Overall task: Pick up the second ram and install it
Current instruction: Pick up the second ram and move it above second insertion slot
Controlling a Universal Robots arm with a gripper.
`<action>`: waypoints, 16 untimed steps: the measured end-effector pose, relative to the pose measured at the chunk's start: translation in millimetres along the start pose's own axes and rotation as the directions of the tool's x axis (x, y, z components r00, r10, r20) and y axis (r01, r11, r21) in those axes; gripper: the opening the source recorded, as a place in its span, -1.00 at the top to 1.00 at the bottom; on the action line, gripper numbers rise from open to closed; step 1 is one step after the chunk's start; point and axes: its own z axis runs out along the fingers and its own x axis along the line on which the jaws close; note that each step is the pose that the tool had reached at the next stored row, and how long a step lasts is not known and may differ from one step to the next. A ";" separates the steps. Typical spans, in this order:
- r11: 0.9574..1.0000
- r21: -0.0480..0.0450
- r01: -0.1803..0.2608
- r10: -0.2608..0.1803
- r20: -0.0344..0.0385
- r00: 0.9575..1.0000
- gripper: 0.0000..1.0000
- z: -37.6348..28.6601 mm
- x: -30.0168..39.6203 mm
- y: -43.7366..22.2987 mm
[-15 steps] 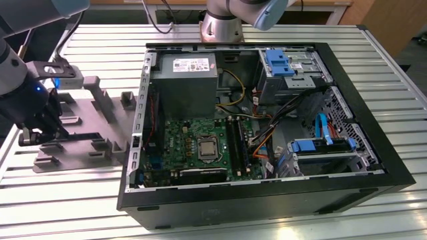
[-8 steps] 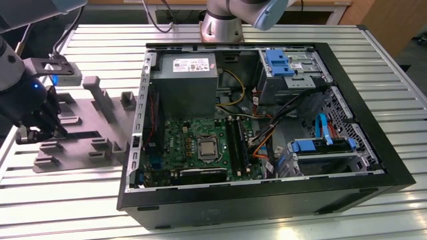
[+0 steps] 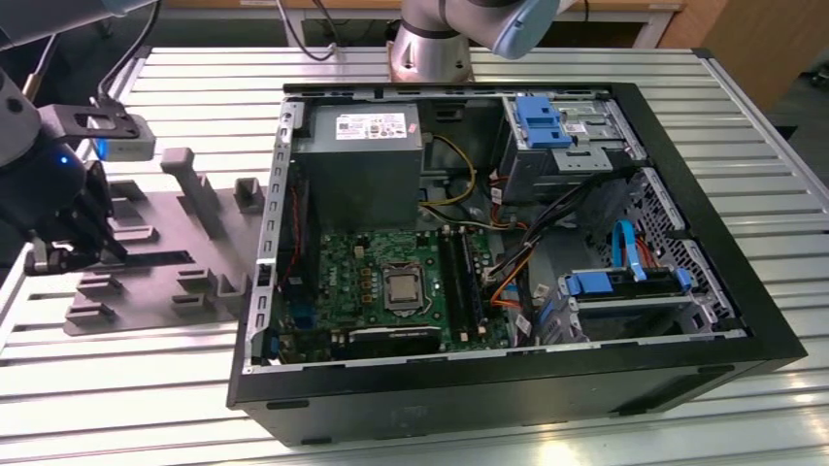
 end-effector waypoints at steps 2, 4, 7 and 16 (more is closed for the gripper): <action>1.000 0.000 0.000 0.000 0.000 1.000 0.77 -1.9 -0.1 0.0; 1.000 0.000 0.000 0.000 0.000 1.000 0.77 -3.7 -0.3 0.1; 1.000 0.000 0.000 0.000 0.000 1.000 0.77 -6.5 -0.5 0.2; 1.000 0.000 0.000 0.000 0.000 1.000 0.77 -13.1 -0.9 0.4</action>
